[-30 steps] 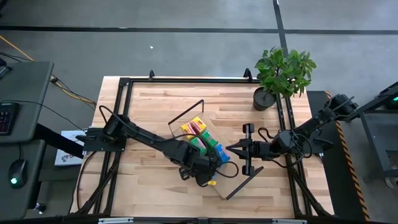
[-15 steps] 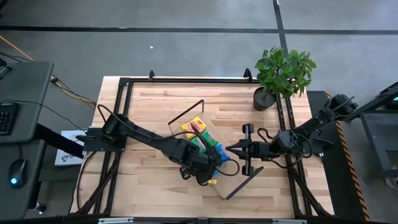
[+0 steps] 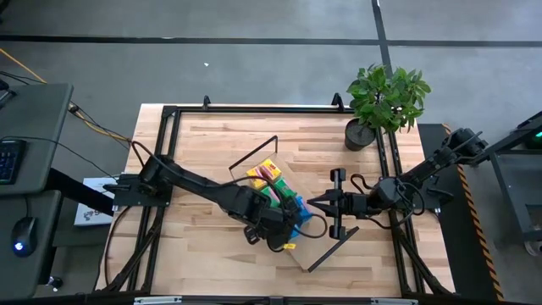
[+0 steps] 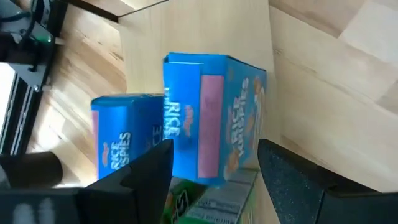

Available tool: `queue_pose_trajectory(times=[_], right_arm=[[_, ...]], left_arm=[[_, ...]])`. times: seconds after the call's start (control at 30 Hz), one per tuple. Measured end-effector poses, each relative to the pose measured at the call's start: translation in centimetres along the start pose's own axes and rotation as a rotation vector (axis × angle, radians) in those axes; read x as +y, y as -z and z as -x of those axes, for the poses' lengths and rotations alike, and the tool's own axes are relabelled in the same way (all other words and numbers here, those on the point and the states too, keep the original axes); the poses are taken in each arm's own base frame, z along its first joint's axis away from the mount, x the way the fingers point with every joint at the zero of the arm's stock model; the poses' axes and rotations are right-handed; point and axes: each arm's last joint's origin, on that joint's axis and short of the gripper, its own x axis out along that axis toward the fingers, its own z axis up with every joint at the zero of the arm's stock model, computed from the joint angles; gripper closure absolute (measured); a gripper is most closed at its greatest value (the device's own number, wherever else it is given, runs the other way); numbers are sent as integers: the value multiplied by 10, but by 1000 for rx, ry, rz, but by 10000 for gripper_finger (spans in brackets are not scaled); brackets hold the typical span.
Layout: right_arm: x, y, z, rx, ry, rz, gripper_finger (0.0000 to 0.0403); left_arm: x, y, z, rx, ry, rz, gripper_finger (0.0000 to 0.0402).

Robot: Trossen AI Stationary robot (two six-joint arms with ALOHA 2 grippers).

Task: Stack cereal on shelf
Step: Put the blue cereal box aligned with the other blue cereal box on the shelf

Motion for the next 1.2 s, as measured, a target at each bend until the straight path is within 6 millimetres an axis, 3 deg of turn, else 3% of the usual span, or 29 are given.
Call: queue_pose_trajectory(times=[0.2, 0.33, 0.57, 0.73, 0.9, 1.07, 1.2], right_arm=[[0, 0, 0, 0, 1, 0, 402], [0, 0, 0, 1, 1, 1, 402], [0, 1, 0, 12, -2, -9, 402], [1, 3, 0, 33, -7, -26, 402], [1, 5, 0, 50, -2, -19, 402], [2, 6, -1, 79, 4, -42, 402], [6, 0, -15, 228, -38, -23, 402]], left_arm=[[3, 3, 21, 94, -11, 50, 176], [2, 7, 46, 186, -10, 107, 176], [-1, 22, 94, 246, 16, 372, 177], [-8, 34, 124, 101, 11, 482, 203], [-32, 44, 141, -161, -27, 467, 247], [-73, 73, 132, -374, -136, 432, 301], [-104, 98, 115, -539, -286, 426, 351]])
